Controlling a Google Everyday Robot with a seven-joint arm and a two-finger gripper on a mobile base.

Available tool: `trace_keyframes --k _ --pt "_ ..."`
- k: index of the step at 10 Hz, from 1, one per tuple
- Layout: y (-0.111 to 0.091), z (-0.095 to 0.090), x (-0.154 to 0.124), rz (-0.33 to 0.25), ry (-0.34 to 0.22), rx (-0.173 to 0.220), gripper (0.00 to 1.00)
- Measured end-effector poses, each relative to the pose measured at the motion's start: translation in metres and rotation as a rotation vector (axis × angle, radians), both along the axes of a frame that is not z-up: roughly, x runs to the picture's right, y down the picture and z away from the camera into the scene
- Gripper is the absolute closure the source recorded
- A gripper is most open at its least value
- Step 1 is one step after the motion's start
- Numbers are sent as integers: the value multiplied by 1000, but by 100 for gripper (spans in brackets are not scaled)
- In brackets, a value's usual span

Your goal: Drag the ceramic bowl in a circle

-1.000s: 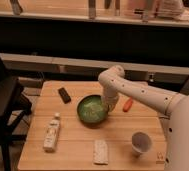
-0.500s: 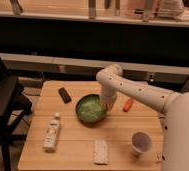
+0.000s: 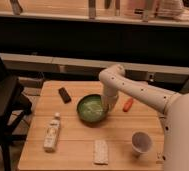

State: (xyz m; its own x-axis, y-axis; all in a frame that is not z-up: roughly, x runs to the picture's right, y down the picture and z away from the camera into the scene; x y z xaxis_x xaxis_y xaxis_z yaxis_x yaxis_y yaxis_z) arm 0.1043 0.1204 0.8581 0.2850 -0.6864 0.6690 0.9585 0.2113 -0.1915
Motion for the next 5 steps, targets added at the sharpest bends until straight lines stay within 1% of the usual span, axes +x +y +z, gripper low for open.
trace_keyframes --k 2,5 --pt "-1 1 -2 -1 -2 -6 96" --pt "2 2 9 32 14 -17 96"
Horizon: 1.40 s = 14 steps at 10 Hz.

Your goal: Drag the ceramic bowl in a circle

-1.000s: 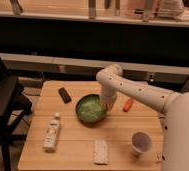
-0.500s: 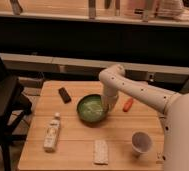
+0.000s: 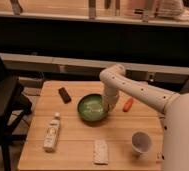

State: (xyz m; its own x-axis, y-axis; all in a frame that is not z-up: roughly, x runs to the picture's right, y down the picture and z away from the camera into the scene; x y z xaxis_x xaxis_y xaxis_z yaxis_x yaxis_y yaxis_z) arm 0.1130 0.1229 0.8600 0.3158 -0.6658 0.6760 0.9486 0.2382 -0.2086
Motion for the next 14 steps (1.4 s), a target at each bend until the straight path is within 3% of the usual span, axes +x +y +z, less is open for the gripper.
trace_keyframes --k 3,5,11,14 --pt "0 2 15 22 12 -9 96" --pt "2 2 7 33 14 -19 96" --pt "6 0 22 77 47 -38 96" --pt "8 -2 16 86 58 -50 96"
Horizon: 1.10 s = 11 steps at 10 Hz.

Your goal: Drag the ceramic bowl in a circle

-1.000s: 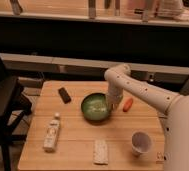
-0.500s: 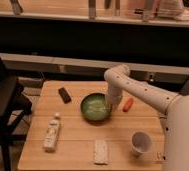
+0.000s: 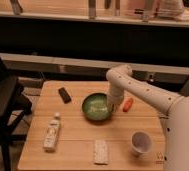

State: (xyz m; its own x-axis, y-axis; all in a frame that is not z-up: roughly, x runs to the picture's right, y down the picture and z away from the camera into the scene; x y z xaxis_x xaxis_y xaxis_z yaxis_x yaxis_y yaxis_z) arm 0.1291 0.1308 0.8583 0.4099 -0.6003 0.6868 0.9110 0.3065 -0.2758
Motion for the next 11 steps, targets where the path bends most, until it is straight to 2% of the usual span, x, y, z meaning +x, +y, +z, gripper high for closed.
trace_keyframes --k 3,8,11 --pt "-4 1 -15 -1 4 -9 96" --pt "1 -2 -7 50 35 -32 96" --pt "1 -2 -14 68 47 -45 96"
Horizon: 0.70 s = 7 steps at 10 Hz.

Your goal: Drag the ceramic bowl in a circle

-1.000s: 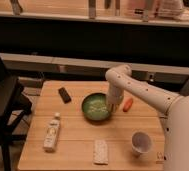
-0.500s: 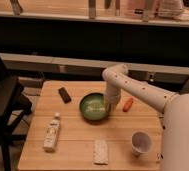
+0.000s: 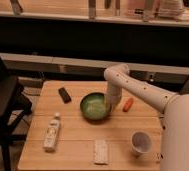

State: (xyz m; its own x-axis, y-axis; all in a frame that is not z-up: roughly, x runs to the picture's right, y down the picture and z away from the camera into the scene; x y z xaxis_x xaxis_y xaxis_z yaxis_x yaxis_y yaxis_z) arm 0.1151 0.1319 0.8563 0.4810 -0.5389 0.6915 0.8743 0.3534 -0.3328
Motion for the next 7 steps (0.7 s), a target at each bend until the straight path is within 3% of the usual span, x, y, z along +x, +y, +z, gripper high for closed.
trace_keyframes --k 7 --pt "0 -1 -4 58 32 -35 96"
